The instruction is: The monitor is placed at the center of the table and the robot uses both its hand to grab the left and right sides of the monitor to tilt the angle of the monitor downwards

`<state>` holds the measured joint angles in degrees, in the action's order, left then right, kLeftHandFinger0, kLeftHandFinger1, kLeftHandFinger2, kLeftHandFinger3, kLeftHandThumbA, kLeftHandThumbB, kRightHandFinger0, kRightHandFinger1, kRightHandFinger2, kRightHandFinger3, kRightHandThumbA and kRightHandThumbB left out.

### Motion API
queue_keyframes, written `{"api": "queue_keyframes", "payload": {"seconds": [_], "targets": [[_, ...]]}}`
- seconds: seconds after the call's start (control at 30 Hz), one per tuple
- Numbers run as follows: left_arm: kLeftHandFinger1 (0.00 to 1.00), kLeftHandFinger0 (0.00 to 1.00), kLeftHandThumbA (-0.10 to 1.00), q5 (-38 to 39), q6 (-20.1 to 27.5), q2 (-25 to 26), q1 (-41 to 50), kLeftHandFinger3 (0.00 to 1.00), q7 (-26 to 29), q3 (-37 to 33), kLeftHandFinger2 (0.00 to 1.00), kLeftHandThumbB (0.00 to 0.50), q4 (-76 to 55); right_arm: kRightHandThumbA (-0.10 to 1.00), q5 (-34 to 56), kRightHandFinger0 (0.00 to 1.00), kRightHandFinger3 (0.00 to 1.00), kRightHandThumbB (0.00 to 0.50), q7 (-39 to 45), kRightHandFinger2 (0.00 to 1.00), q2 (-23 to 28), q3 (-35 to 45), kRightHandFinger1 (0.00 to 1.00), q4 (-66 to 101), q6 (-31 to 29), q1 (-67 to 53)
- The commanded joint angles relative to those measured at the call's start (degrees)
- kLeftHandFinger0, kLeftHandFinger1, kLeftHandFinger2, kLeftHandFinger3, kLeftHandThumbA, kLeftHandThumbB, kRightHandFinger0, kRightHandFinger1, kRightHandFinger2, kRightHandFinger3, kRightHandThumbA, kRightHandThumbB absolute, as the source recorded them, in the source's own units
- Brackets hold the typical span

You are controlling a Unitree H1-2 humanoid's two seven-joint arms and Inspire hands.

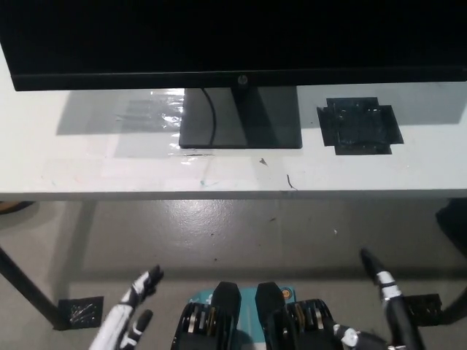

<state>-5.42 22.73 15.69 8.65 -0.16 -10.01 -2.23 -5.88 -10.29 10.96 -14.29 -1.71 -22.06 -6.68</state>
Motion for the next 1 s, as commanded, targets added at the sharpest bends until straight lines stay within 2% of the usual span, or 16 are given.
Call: {"api": "queue_keyframes", "payload": {"seconds": [0.0, 0.13, 0.17, 0.27, 0.33, 0.37, 0.4, 0.47, 0.53, 0.67, 0.77, 0.8, 0.83, 0.87, 0.9, 0.97], "targets": [[1.0, 1.0, 1.0, 1.86, 4.2, 4.26, 1.0, 1.0, 0.38, 5.27, 1.0, 0.31, -19.13, 1.0, -3.5, 1.0, 1.0, 0.381, -7.77, 1.0, 4.03, 2.65, 1.0, 16.31, -4.87, -1.38], [1.0, 1.0, 1.0, 5.5, 4.19, 5.69, 1.29, 1.0, 0.35, 10.12, 1.0, 0.355, -26.96, 1.0, -4.01, 1.0, 1.0, 0.352, -8.84, 1.0, 4.67, 5.54, 1.0, 23.0, -4.87, -1.42], [1.0, 1.0, 1.0, 5.16, 4.2, 5.53, 0.32, 1.0, 2.12, 13.17, 1.0, 0.358, -28.65, 1.0, -4.66, 1.0, 1.0, 0.304, -9.97, 1.0, 5.9, 6.32, 1.0, 24.88, -4.87, -0.83], [1.0, 1.0, 0.96, 8.27, 4.2, 5.73, -2.79, 1.0, 2.74, 18.43, 1.0, 0.341, -29.67, 1.0, -2.89, 1.0, 1.0, 0.29, -9.15, 1.0, 6.94, 9.27, 1.0, 26.41, -4.87, 0.33], [1.0, 1.0, 0.97, 10.46, 4.2, 7.34, -3.92, 1.0, 1.78, 21.49, 1.0, 0.354, -28.79, 1.0, -3.8, 1.0, 1.0, 0.308, -9.23, 1.0, 8.17, 11.58, 1.0, 26.79, -4.87, 1.68], [1.0, 1.0, 1.0, 10.07, 4.2, 8.45, -5.43, 1.0, 1.86, 24.5, 1.0, 0.361, -27.68, 1.0, -2.48, 1.0, 1.0, 0.355, -7.72, 1.0, 8.41, 13.92, 1.0, 26.25, -4.87, 2.88], [1.0, 1.0, 1.0, 10.23, 4.2, 9.33, -6.42, 1.0, 1.39, 26.19, 1.0, 0.347, -26.88, 1.0, -2.15, 1.0, 1.0, 0.369, -7.05, 1.0, 8.5, 15.33, 1.0, 25.65, -4.87, 3.82], [1.0, 1.0, 0.99, 11.93, 4.17, 11.97, -8.72, 1.0, 1.3, 28.85, 1.0, 0.379, -24.48, 1.0, -0.21, 1.0, 1.0, 0.43, -5.19, 1.0, 9.51, 17.95, 1.0, 23.12, -4.87, 6.48], [1.0, 1.0, 0.97, 13.47, 3.72, 14.07, -10.12, 1.0, 0.75, 31.12, 1.0, 0.411, -21.8, 1.0, 2.42, 1.0, 1.0, 0.459, -2.92, 1.0, 11.09, 19.32, 1.0, 21.13, -4.42, 8.53], [1.0, 1.0, 0.99, 13.67, 2.35, 18.44, -14.64, 1.0, -0.44, 34.01, 1.0, 0.438, -15.34, 1.0, 8.66, 1.0, 1.0, 0.465, 0.73, 1.0, 14.2, 20.64, 1.0, 15.9, -1.42, 14.76], [1.0, 1.0, 0.97, 15.64, 0.77, 20.89, -18.71, 1.0, -1.65, 34.12, 1.0, 0.447, -10.34, 1.0, 13.5, 1.0, 1.0, 0.441, 3.27, 1.0, 15.66, 21.2, 1.0, 11.53, 1.49, 19.36], [1.0, 1.0, 0.97, 15.33, -0.07, 22.12, -20.86, 1.0, -1.95, 34.04, 1.0, 0.459, -7.75, 1.0, 14.02, 1.0, 1.0, 0.403, 4.26, 1.0, 16.36, 21.44, 1.0, 8.25, 1.7, 22.04], [1.0, 1.0, 0.98, 15.04, -0.3, 22.76, -21.74, 1.0, -2.23, 33.88, 1.0, 0.461, -6.3, 1.0, 14.75, 1.0, 1.0, 0.401, 5.1, 1.0, 16.8, 21.56, 1.0, 6.57, 1.89, 23.24], [1.0, 1.0, 0.96, 15.08, -0.21, 22.77, -21.77, 1.0, -2.28, 33.88, 1.0, 0.411, -6.21, 1.0, 14.84, 1.0, 1.0, 0.345, 5.33, 1.0, 16.75, 21.67, 1.0, 6.46, 1.82, 23.28], [1.0, 1.0, 0.98, 14.18, -0.66, 24.59, -24.08, 1.0, -3.27, 33.14, 1.0, 0.449, -2.92, 1.0, 17.43, 1.0, 1.0, 0.4, 7.81, 1.0, 17.85, 21.47, 1.0, 2.85, 3.05, 26.16], [1.0, 1.0, 0.99, 14.07, -0.6, 24.98, -24.67, 1.0, -3.53, 32.94, 1.0, 0.451, -2.07, 1.0, 18.11, 1.0, 1.0, 0.405, 8.78, 1.0, 17.96, 21.64, 1.0, 1.89, 3.2, 26.92]]}}
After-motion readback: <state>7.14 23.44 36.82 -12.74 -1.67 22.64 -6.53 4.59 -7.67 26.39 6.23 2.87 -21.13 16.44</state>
